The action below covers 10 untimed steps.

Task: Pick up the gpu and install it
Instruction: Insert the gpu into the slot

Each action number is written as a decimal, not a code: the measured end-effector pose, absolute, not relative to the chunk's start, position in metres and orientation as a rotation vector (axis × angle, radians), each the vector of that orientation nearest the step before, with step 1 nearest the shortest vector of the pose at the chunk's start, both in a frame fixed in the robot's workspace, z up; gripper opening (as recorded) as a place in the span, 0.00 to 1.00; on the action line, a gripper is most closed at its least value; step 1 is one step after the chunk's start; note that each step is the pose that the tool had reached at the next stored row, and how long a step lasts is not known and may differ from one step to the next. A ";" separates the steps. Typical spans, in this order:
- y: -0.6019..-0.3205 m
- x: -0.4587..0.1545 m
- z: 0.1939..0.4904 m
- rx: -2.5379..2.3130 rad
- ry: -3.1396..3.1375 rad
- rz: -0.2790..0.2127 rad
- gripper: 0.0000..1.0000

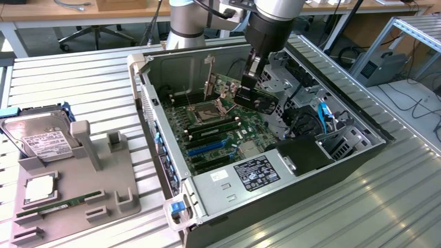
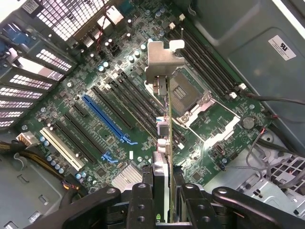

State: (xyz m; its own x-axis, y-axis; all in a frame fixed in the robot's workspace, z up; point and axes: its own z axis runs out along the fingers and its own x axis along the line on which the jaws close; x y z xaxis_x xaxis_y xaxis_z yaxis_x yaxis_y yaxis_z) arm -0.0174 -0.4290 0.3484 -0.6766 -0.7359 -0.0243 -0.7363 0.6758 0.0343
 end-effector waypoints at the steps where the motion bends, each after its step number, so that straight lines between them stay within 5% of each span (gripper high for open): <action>1: -0.429 -0.017 0.348 -1.262 2.867 0.065 0.27; 10: -0.429 -0.017 0.348 -1.280 2.859 0.065 0.27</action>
State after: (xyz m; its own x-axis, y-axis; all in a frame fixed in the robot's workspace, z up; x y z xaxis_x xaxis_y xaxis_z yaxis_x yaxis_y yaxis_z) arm -0.0174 -0.4290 0.3483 -0.6662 -0.7454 -0.0244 -0.7457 0.6654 0.0344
